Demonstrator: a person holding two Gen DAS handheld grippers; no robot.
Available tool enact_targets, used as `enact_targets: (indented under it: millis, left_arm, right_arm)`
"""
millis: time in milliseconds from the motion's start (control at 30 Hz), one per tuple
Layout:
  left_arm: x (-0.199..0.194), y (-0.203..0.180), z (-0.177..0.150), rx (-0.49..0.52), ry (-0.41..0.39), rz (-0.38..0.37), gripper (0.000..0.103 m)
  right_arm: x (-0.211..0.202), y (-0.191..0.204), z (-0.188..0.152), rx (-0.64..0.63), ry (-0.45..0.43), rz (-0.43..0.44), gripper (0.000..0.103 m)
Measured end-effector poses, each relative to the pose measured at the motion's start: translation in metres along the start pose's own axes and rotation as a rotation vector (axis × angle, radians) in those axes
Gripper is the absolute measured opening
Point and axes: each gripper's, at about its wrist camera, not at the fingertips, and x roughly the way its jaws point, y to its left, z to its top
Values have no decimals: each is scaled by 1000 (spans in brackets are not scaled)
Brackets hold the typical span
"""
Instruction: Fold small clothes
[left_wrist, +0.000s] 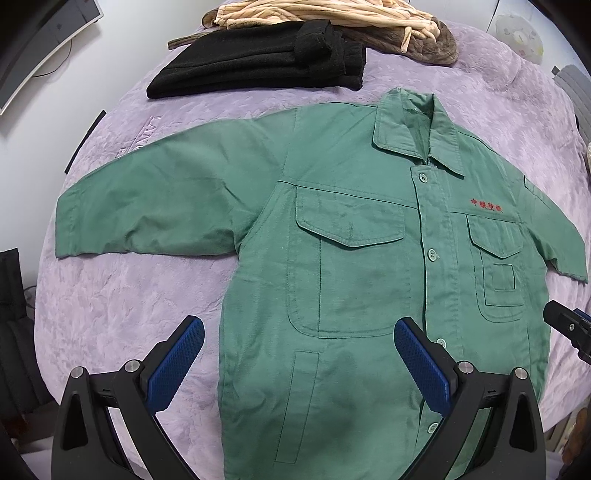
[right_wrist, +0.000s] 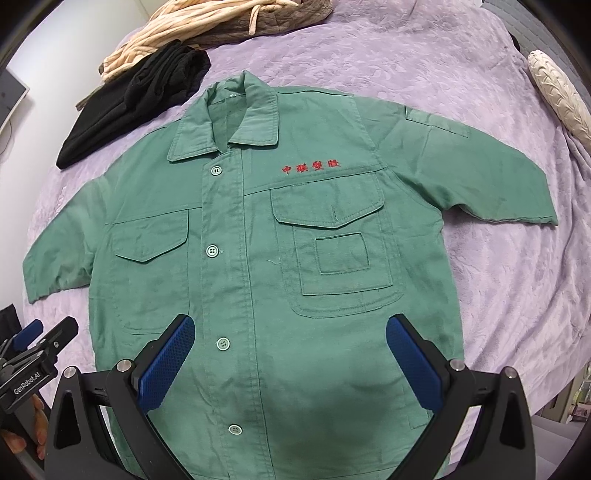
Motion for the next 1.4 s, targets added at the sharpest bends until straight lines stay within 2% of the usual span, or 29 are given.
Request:
enact_targets:
  millis: [1400]
  left_arm:
    - [-1, 9, 1, -10, -8, 1, 103]
  right_arm:
    - [0, 9, 4, -12, 0, -1, 103]
